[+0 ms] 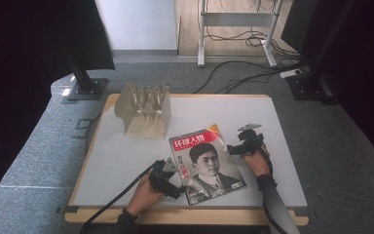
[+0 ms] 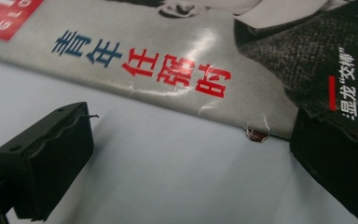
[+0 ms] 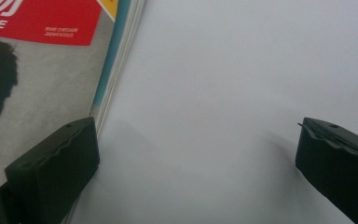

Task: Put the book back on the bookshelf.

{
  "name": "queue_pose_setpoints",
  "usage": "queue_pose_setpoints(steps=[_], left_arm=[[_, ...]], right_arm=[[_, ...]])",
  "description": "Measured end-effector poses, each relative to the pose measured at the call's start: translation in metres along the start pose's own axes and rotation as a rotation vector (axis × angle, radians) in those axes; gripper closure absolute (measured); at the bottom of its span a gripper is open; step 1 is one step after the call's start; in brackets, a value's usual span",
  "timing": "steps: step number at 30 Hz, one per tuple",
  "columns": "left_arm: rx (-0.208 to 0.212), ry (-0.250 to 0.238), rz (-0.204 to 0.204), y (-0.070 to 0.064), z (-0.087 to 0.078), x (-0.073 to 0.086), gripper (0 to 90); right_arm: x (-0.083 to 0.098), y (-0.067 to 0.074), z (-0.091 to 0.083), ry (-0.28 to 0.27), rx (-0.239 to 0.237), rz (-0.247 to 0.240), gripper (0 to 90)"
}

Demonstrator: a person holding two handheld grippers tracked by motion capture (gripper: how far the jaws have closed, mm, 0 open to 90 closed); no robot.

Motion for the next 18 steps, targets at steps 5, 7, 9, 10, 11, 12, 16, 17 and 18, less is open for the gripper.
queue_pose_setpoints(steps=[5,7,9,10,11,12,16,17,18], left_arm=[[0.002,0.009,0.008,0.004,-0.004,-0.001,0.0],[-0.047,0.017,0.005,0.011,-0.011,-0.001,0.0],[-0.080,0.003,-0.024,0.021,-0.017,0.000,0.0],[-0.101,-0.002,-0.040,0.026,-0.018,-0.001,0.0],[-0.123,-0.007,-0.045,0.032,-0.018,-0.001,0.0],[-0.141,-0.008,-0.057,0.036,-0.017,-0.001,0.0],[-0.151,-0.017,-0.100,0.050,-0.009,-0.001,0.0],[-0.153,-0.026,-0.101,0.052,-0.007,-0.002,0.0],[-0.151,-0.035,-0.104,0.052,-0.006,-0.003,0.0]], right_arm=[[-0.003,-0.001,0.003,-0.006,-0.029,-0.005,2.7],[-0.001,-0.002,0.000,-0.011,-0.049,-0.010,5.1],[0.002,-0.006,-0.008,-0.020,-0.060,-0.009,5.6],[0.002,-0.006,-0.008,-0.020,-0.060,-0.009,5.6],[0.003,-0.008,-0.014,-0.028,-0.076,0.004,6.1],[0.003,-0.008,-0.014,-0.028,-0.076,0.004,6.1],[0.004,-0.003,-0.024,-0.027,-0.121,-0.017,10.2],[0.004,0.002,-0.027,-0.034,-0.160,-0.025,11.9],[0.004,0.005,-0.028,-0.035,-0.185,-0.026,12.5]])
Point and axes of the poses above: each handheld gripper's, and its own axes: z roughly forward along the jaws, x roughly out of its underside, y roughly to its left, the point moved 1 cm from there along z, roughly forward along the jaws, and after that the axes turned 8 degrees about x, right-handed, at the moved point
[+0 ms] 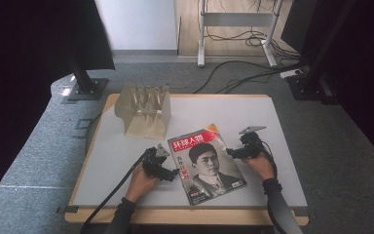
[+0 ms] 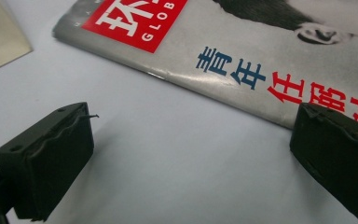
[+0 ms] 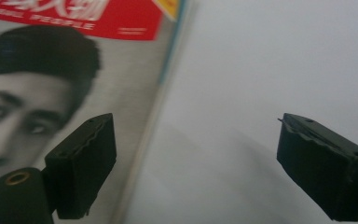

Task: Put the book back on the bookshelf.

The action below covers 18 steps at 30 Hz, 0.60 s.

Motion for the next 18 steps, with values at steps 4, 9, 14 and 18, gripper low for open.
queue_pose_setpoints(steps=[4,9,14,18], left_arm=[[0.027,0.011,-0.011,0.002,0.003,-0.002,0.0],[0.030,0.011,-0.007,0.003,0.004,-0.004,0.0],[0.029,0.011,-0.006,0.003,0.005,-0.004,0.0],[0.028,0.012,-0.007,0.002,0.005,-0.005,0.0]], right_arm=[[-0.002,0.010,0.002,0.004,-0.052,-0.027,12.5],[-0.006,0.025,0.013,0.025,-0.087,-0.041,15.8],[-0.014,0.028,0.025,0.026,-0.069,-0.017,23.9],[-0.016,0.027,0.025,0.025,-0.123,0.065,28.7]])
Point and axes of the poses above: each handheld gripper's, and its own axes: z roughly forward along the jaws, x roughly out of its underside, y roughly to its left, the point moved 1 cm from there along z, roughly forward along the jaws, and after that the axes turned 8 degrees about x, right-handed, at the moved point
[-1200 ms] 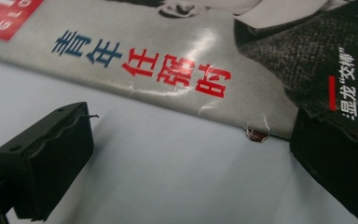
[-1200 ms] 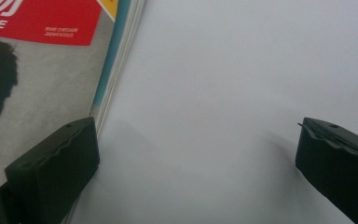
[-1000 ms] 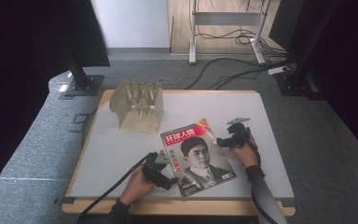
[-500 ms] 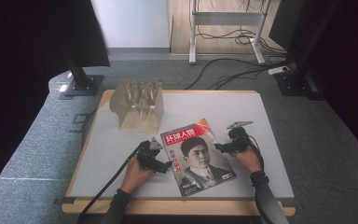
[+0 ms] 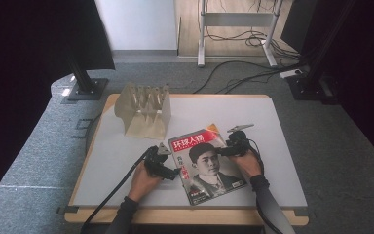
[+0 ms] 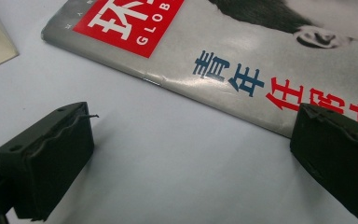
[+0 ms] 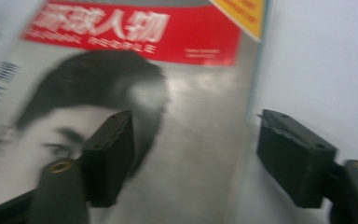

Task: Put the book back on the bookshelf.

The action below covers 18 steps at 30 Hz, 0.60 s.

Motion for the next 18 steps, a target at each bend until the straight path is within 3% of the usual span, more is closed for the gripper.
queue_pose_setpoints(steps=[6,9,13,18], left_arm=[[-0.001,0.000,0.000,0.000,0.000,0.000,0.0],[-0.001,0.000,-0.001,0.000,0.000,0.000,0.0],[-0.002,0.000,-0.002,0.000,0.000,0.000,0.0],[-0.003,-0.001,-0.002,-0.001,0.000,0.000,0.0]], right_arm=[[0.002,-0.002,-0.005,0.018,-0.019,0.075,35.3],[0.006,-0.005,-0.011,0.039,-0.043,0.082,38.9],[0.011,-0.004,-0.017,0.061,-0.046,0.053,42.2],[0.003,-0.010,-0.010,0.050,-0.070,0.073,46.5]])
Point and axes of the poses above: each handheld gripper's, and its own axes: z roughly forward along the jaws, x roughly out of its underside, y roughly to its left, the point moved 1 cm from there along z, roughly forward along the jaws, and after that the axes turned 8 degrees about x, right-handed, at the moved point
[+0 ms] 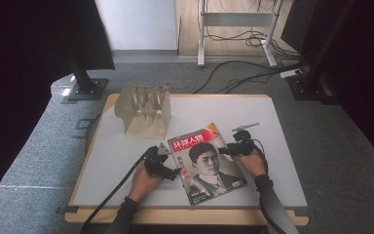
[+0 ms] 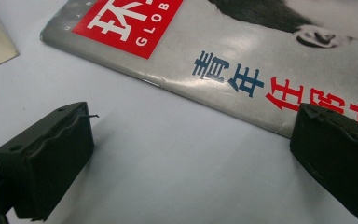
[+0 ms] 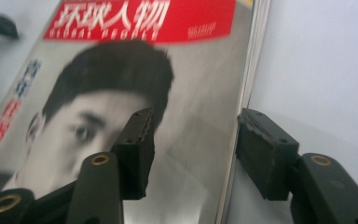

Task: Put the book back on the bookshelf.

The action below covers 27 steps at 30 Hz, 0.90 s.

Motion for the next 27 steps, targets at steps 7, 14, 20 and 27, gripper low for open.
queue_pose_setpoints(steps=[7,14,20,27], left_arm=[[0.000,0.000,-0.001,0.000,0.000,0.000,0.0],[-0.001,-0.001,0.000,0.000,0.000,0.000,0.0],[-0.001,-0.001,0.000,0.000,0.000,0.000,0.0],[0.000,-0.002,0.000,0.000,0.000,0.000,0.0]], right_arm=[[-0.004,-0.003,0.003,-0.021,-0.028,0.017,53.0],[-0.012,0.000,-0.002,-0.002,-0.044,-0.046,56.6],[-0.036,0.010,0.013,0.018,-0.015,-0.111,56.8],[-0.032,0.015,-0.002,0.016,0.030,-0.161,79.2]])
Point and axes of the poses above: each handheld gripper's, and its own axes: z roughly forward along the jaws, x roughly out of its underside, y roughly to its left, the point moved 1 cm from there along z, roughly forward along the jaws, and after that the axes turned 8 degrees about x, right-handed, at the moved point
